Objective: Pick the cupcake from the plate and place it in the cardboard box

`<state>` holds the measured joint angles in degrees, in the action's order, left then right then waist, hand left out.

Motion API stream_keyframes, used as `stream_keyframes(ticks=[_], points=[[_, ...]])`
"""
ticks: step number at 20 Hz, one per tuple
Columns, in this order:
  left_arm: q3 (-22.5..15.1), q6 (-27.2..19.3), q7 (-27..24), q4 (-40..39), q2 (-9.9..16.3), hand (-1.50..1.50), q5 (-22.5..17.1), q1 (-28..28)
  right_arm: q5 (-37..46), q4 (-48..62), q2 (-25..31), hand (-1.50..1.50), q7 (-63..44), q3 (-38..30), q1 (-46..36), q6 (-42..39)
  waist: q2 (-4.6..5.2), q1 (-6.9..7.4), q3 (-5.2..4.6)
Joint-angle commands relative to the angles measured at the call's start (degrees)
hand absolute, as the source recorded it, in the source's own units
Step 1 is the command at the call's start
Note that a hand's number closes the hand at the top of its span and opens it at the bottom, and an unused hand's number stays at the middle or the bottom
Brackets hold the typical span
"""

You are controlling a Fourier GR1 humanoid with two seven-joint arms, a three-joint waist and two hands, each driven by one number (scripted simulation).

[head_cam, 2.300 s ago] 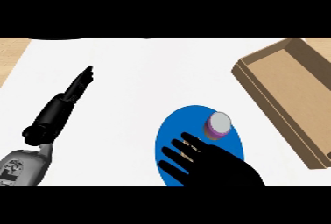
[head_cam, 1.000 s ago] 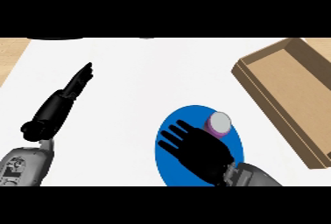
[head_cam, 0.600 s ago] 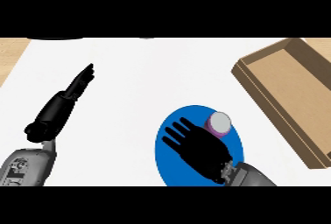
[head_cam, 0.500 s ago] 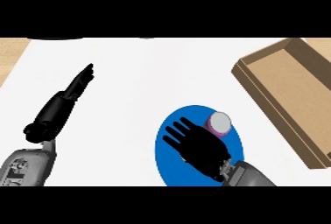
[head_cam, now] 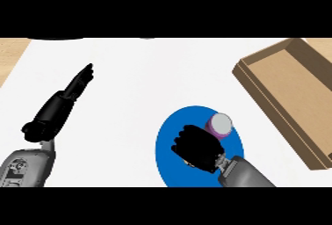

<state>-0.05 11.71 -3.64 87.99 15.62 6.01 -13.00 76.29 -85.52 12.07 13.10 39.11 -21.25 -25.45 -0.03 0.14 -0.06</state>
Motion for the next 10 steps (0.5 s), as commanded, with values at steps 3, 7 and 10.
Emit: stream_keyframes(ticks=[3, 7, 10], points=[[-1.0, 0.2, -2.4, 1.4, -1.8, 0.00, 0.9, 4.0, 3.4, 5.8, -2.2, 1.50, 4.2, 0.1, 0.4, 12.0, 0.08, 0.25, 0.07], [1.6, 2.0, -0.9, 0.8, -0.1, 0.00, 0.3, 2.0, 3.2, 3.7, -1.7, 1.50, 8.7, -2.2, 0.3, 14.1, 0.04, 0.04, 0.06], [1.7, 1.1, 1.2, 0.7, -0.3, 0.00, 0.1, -0.8, -0.9, 4.9, -5.1, 1.50, 0.2, -11.9, 0.3, 12.5, 0.14, -0.36, 0.10]])
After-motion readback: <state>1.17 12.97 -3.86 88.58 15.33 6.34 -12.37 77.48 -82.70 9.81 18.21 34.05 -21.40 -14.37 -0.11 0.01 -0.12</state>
